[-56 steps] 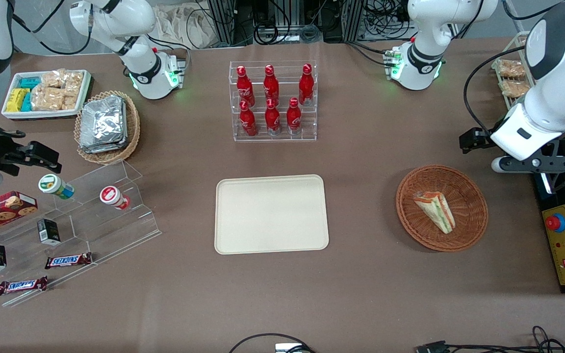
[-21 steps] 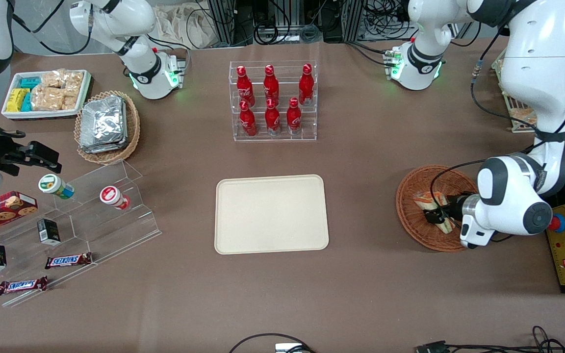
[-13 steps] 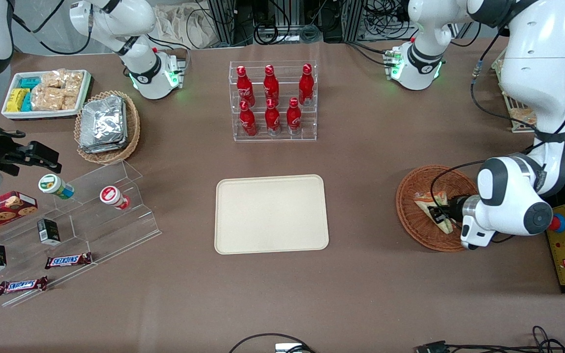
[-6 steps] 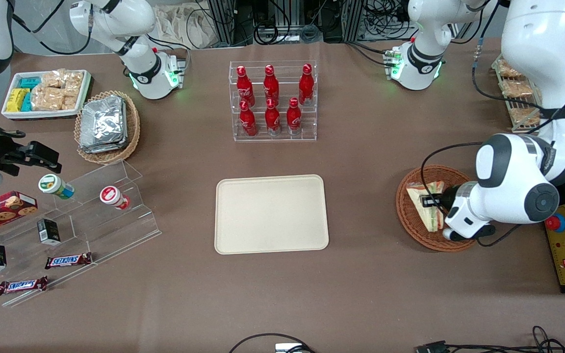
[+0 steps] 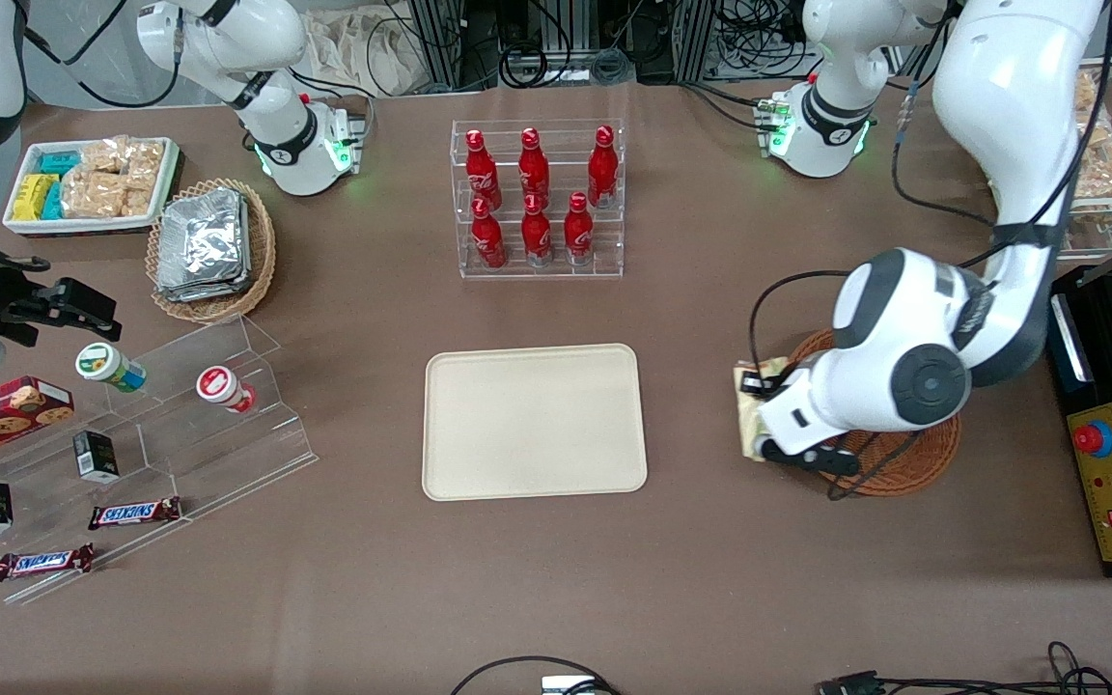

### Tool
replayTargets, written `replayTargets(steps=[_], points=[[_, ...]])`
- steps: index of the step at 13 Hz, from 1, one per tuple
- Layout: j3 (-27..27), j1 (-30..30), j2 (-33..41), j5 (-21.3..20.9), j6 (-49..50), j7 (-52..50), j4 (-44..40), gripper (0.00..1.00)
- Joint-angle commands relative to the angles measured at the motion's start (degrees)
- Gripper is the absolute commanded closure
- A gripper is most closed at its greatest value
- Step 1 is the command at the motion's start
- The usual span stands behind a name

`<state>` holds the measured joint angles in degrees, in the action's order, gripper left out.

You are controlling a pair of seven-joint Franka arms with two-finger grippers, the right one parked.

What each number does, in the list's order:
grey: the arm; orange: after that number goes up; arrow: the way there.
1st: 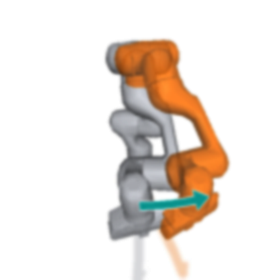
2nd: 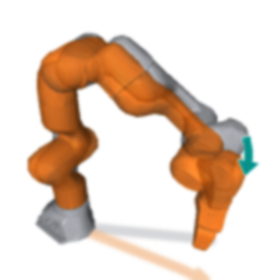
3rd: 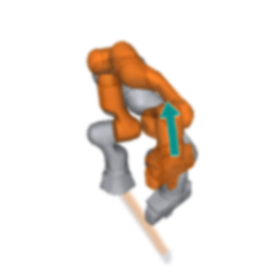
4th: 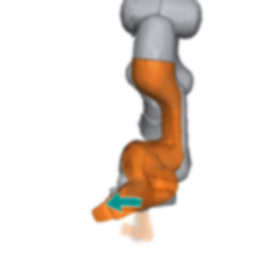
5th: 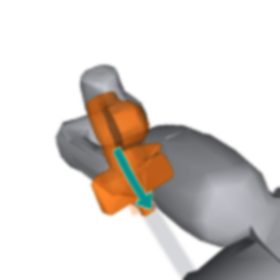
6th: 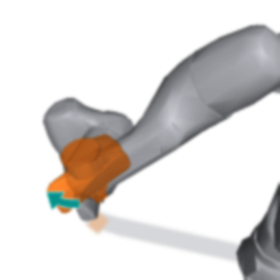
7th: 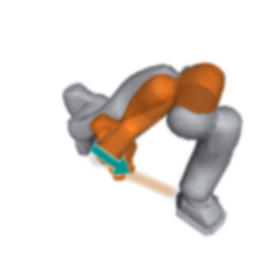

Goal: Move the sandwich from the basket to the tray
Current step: 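Lift the sandwich out of the basket and carry it to the cream tray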

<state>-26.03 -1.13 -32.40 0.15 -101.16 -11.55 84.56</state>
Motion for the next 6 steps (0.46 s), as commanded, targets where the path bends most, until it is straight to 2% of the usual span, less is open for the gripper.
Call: replayTargets(steps=[1,3,6], points=[[-5.9,-0.4,-6.5,-0.9,-0.2,-8.8,-5.5,1.00],[-8.2,-0.3,-8.9,-1.3,-3.3,-11.7,-6.0,1.00],[-8.0,5.2,-12.5,-1.6,-7.1,-11.8,-6.9,1.00]])
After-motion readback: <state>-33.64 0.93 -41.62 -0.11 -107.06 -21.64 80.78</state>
